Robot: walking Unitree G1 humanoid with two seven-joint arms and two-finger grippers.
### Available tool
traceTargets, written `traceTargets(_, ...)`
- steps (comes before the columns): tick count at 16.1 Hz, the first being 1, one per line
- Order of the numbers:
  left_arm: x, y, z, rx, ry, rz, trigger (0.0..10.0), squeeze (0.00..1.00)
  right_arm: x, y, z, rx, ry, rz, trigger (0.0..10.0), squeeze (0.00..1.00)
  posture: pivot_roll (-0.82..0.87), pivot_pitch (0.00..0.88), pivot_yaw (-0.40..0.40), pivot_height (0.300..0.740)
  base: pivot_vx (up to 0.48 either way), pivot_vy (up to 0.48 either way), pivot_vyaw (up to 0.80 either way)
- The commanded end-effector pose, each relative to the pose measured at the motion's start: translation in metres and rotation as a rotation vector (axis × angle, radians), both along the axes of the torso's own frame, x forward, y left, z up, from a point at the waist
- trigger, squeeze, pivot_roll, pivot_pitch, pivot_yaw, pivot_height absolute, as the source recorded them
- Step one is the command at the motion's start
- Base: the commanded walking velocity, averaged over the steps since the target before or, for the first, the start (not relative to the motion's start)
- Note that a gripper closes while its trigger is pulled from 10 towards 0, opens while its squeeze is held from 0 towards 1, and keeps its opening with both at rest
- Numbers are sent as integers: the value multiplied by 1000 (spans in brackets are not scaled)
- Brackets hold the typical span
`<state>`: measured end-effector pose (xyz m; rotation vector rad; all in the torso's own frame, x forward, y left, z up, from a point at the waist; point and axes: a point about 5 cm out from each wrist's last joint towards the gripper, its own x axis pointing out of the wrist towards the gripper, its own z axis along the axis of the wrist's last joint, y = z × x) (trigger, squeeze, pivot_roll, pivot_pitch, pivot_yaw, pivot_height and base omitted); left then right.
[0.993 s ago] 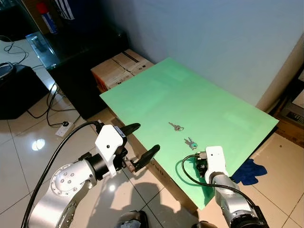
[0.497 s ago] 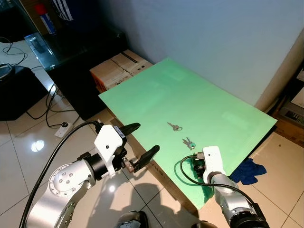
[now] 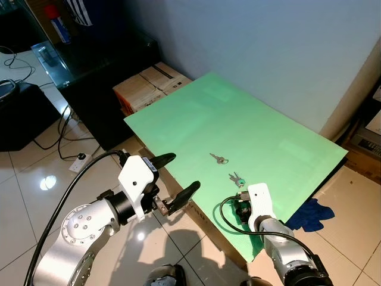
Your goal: Hang keys on a hook
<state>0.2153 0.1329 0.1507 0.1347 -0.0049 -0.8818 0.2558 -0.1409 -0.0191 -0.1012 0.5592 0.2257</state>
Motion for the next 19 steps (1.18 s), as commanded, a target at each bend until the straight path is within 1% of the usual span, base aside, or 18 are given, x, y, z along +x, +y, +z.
traceTargets(1, 0, 4, 3, 12, -12, 12, 10000, 0, -3, 7, -1, 18, 0, 22, 10000, 0, 109, 113, 139, 740, 0, 0, 0)
traceTargets(3, 0, 3, 3, 12, -15, 13, 10000, 0, -2, 6, 0, 16, -11, 18, 10000, 0, 108, 112, 140, 740, 0, 0, 0)
traceTargets(5, 0, 3, 3, 11, -17, 13, 10000, 0, 0, 4, 4, 6, -44, 3, 10000, 0, 108, 113, 139, 740, 0, 0, 0)
traceTargets(8, 1, 2, 3, 8, -18, 12, 10000, 0, 2, 0, 7, -44, -63, -11, 10000, 0, 107, 114, 140, 740, 0, 0, 0)
traceTargets(12, 1, 1, 3, 6, -17, 9, 10000, 0, 2, -3, 5, -54, -53, -21, 10000, 0, 107, 113, 143, 740, 0, 0, 0)
traceTargets(19, 2, 2, 3, 9, -15, 8, 10000, 0, 8, -10, 3, -82, -37, -31, 10000, 0, 113, 120, 147, 740, 0, 0, 0)
